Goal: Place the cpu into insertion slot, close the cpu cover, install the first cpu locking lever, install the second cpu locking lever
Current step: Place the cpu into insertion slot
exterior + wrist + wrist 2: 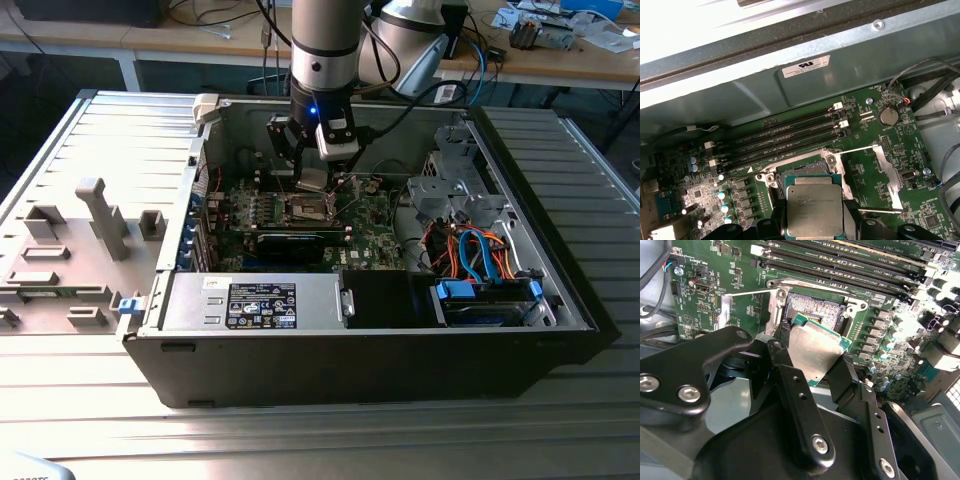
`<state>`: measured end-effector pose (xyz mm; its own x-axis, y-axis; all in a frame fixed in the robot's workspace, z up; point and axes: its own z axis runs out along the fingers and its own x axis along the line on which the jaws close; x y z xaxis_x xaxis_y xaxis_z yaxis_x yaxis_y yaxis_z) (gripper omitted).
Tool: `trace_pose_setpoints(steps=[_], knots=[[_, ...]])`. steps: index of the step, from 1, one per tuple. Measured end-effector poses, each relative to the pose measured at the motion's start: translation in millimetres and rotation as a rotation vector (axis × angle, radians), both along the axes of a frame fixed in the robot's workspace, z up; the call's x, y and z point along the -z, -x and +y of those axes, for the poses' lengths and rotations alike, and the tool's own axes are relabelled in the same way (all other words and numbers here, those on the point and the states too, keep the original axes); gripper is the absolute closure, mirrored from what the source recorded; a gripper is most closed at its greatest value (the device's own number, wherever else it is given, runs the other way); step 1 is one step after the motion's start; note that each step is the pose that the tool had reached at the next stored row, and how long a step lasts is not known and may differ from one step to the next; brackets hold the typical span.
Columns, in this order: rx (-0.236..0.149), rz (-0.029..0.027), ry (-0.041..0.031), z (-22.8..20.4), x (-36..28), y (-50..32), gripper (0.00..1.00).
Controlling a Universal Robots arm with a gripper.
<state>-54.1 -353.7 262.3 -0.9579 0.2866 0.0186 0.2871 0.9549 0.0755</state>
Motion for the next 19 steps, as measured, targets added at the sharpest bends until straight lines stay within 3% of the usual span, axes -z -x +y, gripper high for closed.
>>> trace_pose_setpoints(steps=[19], knots=[[0.017,0.0,0.0,0.0,1.2,0.0,0.46]])
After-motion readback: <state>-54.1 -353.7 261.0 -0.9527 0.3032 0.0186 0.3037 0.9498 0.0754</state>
